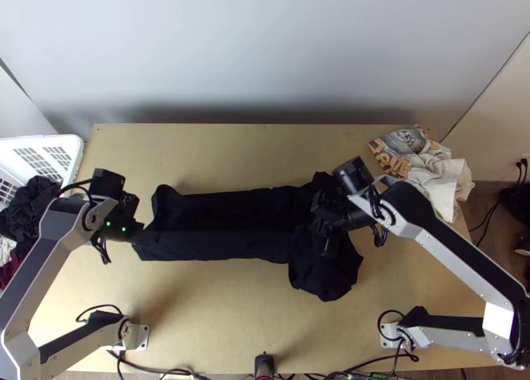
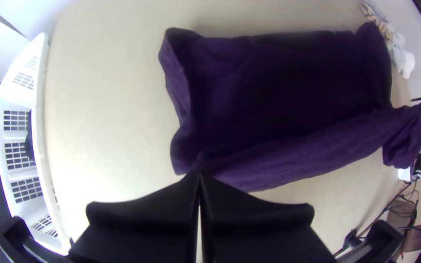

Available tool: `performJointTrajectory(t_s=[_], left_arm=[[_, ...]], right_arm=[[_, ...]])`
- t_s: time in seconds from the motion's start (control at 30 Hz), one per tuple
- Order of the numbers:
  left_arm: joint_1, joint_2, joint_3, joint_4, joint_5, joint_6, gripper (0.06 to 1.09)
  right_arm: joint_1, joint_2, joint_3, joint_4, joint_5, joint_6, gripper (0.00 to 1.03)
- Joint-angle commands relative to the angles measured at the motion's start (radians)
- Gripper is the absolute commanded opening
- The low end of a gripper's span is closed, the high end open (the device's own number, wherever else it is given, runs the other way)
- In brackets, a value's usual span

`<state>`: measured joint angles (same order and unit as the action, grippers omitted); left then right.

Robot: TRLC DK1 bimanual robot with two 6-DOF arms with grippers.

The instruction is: Fold the t-shirt

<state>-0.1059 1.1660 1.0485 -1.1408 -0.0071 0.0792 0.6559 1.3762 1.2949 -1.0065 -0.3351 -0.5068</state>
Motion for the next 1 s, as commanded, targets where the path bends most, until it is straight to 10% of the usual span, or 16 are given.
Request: performJointTrajectory(t_s=[0.0,0.97], left_arm=[[0.025,0.02,0.067,0.024,0.001,0.01,0.09],[0.028,0.225,0.18,0.2,-0.037,0.071,0.09]], right_arm=[[-0.061,0.011,0.038,-0.006,-0.001,-0.007,0.03],[-0.274,0.27,0.202,0.003,-0.001,-0.191,0.03]])
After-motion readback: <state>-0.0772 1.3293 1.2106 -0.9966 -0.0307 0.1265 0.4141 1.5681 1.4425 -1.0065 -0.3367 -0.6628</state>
